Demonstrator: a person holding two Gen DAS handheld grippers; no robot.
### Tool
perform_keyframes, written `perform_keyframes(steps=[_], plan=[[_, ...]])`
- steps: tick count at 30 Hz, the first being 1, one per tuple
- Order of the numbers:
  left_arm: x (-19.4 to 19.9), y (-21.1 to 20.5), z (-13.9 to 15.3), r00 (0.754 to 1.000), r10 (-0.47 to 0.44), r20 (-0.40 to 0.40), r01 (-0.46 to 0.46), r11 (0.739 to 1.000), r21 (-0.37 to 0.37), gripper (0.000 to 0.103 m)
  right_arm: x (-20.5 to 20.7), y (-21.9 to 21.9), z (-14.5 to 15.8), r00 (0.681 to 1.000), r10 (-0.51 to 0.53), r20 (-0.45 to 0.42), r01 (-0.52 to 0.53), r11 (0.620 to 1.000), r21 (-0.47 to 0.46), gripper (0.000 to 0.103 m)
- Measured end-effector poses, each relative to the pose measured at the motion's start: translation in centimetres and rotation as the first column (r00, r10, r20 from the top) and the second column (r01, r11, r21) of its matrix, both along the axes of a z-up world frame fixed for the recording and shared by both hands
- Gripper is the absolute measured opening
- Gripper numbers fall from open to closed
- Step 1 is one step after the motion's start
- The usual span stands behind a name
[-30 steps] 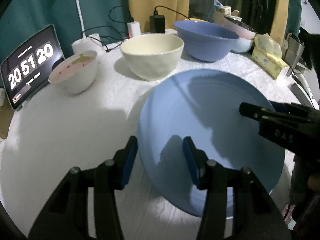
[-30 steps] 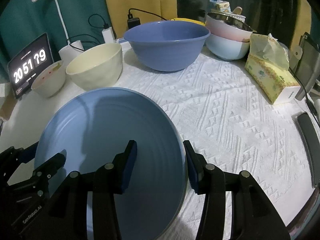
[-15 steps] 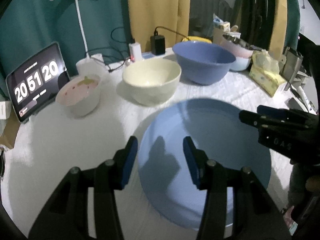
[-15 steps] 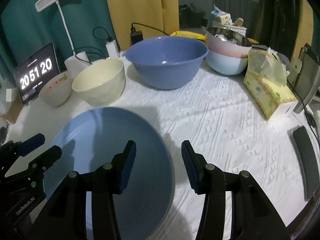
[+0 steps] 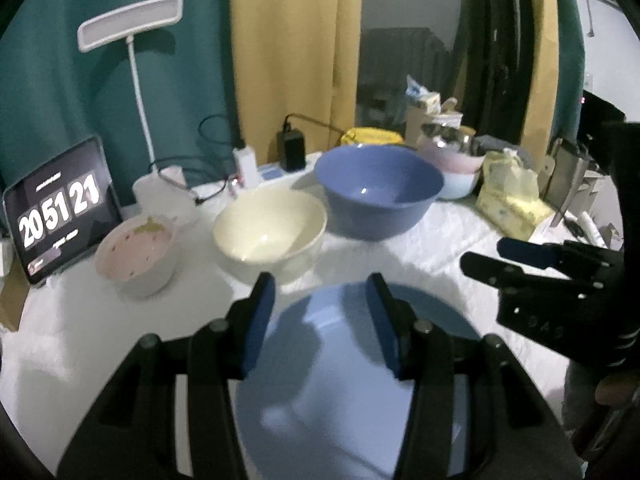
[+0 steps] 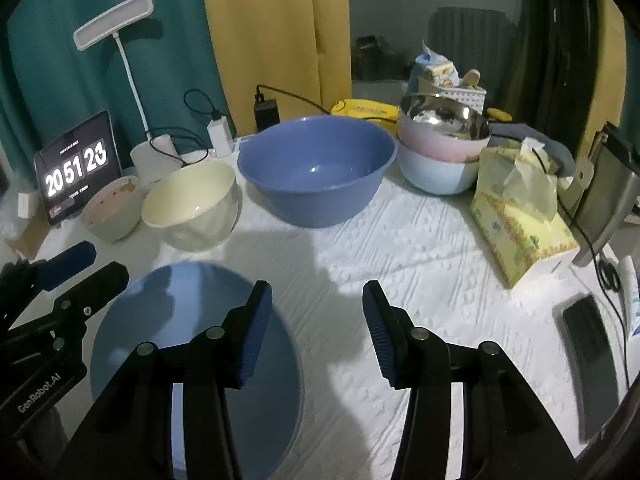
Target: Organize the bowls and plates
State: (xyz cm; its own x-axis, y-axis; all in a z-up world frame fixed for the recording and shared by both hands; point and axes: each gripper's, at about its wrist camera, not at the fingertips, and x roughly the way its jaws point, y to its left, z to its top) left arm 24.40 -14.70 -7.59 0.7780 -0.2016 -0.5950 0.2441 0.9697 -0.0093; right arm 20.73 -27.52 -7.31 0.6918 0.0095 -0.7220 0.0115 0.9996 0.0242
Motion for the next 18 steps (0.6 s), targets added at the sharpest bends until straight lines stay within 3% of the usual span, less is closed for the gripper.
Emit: perform_keyframes(steps=[18], plan=[[3.8, -1.4, 0.5, 0.999, -0.032, 0.037, 0.034, 0.998, -0.056, 0.049, 4.3, -1.6, 1.3, 0.999, -0.005, 0.048, 0.006, 1.0, -0.017, 0.05]])
